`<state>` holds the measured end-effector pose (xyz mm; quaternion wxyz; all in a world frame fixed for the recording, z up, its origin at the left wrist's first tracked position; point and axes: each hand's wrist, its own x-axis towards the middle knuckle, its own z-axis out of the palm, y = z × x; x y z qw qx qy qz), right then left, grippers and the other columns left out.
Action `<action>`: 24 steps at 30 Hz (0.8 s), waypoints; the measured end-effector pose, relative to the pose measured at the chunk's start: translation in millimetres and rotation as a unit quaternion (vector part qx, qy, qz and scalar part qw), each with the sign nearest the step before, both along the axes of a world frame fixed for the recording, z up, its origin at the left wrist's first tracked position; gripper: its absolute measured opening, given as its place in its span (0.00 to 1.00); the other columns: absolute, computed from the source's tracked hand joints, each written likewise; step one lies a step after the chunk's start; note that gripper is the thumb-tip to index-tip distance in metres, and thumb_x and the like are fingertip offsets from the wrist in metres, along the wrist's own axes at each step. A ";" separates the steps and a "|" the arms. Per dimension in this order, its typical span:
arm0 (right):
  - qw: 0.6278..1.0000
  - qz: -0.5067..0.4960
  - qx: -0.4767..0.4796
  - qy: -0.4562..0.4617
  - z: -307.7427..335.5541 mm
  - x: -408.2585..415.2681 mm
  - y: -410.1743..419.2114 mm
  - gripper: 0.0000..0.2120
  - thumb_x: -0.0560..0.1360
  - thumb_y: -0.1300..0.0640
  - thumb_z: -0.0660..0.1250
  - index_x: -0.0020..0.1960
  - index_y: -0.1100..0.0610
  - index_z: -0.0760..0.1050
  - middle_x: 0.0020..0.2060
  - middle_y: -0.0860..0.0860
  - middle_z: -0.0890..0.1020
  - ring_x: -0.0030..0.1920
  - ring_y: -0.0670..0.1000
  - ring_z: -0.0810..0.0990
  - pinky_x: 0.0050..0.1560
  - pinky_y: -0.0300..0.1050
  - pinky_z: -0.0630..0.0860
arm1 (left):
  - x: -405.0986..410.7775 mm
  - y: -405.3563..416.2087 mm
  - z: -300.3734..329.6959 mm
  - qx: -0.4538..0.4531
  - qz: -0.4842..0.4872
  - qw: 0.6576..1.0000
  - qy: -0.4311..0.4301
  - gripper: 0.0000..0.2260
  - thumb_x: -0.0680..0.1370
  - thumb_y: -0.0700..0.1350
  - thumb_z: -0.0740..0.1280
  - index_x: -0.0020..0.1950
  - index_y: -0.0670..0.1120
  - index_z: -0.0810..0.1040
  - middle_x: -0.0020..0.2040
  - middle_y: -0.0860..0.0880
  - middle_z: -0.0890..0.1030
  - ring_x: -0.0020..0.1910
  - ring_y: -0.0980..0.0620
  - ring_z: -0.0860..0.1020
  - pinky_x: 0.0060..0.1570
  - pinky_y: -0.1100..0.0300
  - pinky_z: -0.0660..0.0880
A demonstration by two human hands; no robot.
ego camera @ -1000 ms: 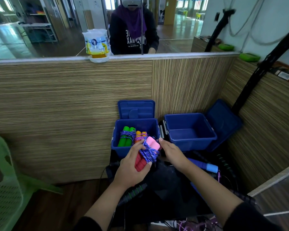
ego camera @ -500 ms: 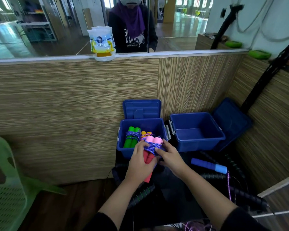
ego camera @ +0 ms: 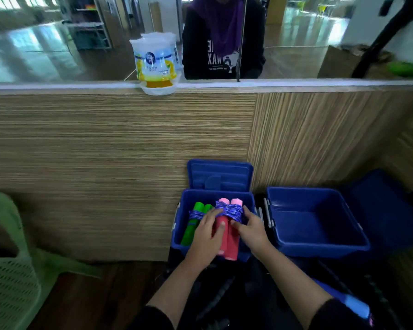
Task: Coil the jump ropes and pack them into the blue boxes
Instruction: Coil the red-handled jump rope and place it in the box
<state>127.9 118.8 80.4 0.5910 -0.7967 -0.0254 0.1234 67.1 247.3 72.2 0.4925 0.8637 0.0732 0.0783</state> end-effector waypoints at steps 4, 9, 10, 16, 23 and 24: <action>0.999 0.005 -0.027 0.018 -25.2 34.3 9.2 0.18 0.73 0.69 0.65 0.62 0.59 0.74 0.51 0.51 0.81 0.49 0.50 0.78 0.53 0.39 0.74 | 21.0 22.4 -19.5 0.079 0.028 0.996 0.020 0.16 0.79 0.43 0.63 0.67 0.47 0.74 0.63 0.48 0.77 0.61 0.52 0.74 0.67 0.60 0.67; 0.993 0.018 -0.097 0.061 -51.3 47.7 15.7 0.26 0.74 0.65 0.66 0.71 0.61 0.66 0.63 0.55 0.76 0.60 0.52 0.76 0.63 0.42 0.68 | 27.7 43.5 -53.2 0.201 0.026 0.977 0.058 0.22 0.72 0.45 0.66 0.66 0.46 0.77 0.67 0.43 0.75 0.67 0.42 0.71 0.67 0.52 0.67; 0.991 0.032 -0.116 0.052 -52.7 47.5 15.9 0.29 0.74 0.64 0.66 0.74 0.59 0.62 0.65 0.54 0.75 0.63 0.53 0.74 0.63 0.40 0.67 | 27.7 43.7 -54.3 0.200 0.023 0.977 0.071 0.22 0.73 0.43 0.67 0.67 0.46 0.76 0.69 0.43 0.72 0.70 0.44 0.68 0.69 0.55 0.63; 0.974 0.087 -0.206 -0.028 -70.9 43.7 25.0 0.34 0.74 0.62 0.66 0.76 0.57 0.54 0.70 0.64 0.65 0.71 0.59 0.65 0.68 0.38 0.59 | 32.3 42.3 -60.0 0.202 0.042 0.975 0.082 0.24 0.74 0.41 0.67 0.71 0.45 0.72 0.73 0.44 0.66 0.73 0.45 0.62 0.71 0.64 0.51; 0.954 0.145 -0.262 -0.007 -76.3 40.8 38.7 0.47 0.72 0.45 0.70 0.77 0.54 0.41 0.76 0.61 0.39 0.76 0.60 0.52 0.70 0.43 0.57 | 34.2 45.7 -67.0 0.210 0.038 0.973 0.093 0.26 0.76 0.43 0.65 0.74 0.47 0.66 0.76 0.48 0.60 0.76 0.49 0.55 0.72 0.61 0.53; 0.953 0.147 -0.266 -0.010 -76.6 39.9 40.1 0.48 0.72 0.46 0.70 0.77 0.55 0.40 0.75 0.61 0.38 0.75 0.60 0.52 0.70 0.43 0.58 | 33.9 45.9 -67.1 0.208 0.037 0.973 0.091 0.25 0.77 0.44 0.65 0.74 0.47 0.66 0.77 0.48 0.60 0.76 0.49 0.55 0.73 0.60 0.53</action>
